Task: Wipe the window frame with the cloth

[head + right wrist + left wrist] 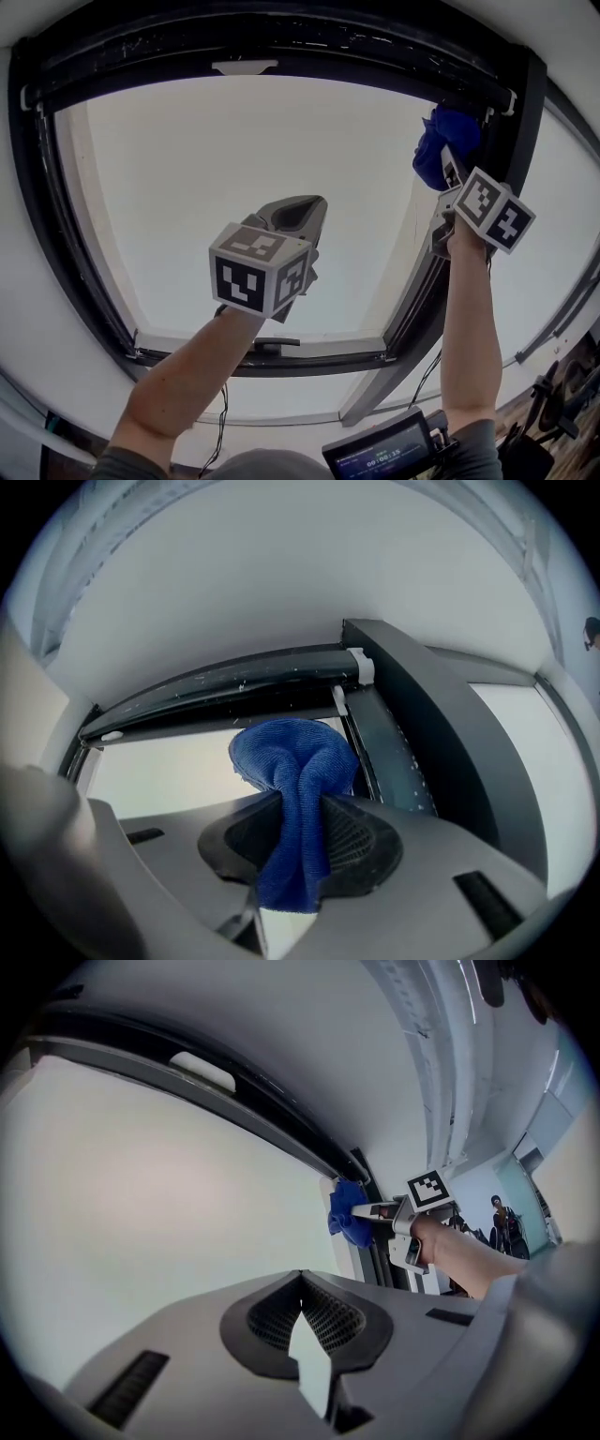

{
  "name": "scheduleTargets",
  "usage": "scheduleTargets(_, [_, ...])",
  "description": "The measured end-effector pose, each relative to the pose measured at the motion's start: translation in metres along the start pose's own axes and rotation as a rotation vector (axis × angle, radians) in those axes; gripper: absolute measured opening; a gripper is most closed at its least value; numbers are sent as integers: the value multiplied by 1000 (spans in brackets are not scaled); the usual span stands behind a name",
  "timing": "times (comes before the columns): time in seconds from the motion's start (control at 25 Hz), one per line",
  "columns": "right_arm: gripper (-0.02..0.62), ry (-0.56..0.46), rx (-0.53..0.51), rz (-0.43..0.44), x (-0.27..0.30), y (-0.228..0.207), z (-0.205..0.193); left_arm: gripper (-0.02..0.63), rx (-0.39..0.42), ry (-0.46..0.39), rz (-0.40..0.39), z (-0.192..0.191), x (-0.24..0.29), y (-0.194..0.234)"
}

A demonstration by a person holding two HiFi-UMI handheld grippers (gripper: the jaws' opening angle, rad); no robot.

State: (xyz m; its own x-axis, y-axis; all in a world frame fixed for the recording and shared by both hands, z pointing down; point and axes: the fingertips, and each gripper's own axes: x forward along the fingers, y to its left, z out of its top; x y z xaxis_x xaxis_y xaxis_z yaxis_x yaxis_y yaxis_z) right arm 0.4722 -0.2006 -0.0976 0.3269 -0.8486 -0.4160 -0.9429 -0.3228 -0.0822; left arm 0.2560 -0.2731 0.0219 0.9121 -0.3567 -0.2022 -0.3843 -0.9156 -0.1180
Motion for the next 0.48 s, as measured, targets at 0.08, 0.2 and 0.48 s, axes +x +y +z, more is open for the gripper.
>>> scheduleTargets(0.08, [124,-7,-1,5,6,0,11,8,-2,0,1,3,5,-1])
scheduleTargets(0.2, [124,-9,16,5,6,-1,20,8,15,0,8,7,10,-2])
scheduleTargets(0.48, [123,-12,19,19,13,-1,28,8,28,2,22,14,14,-1])
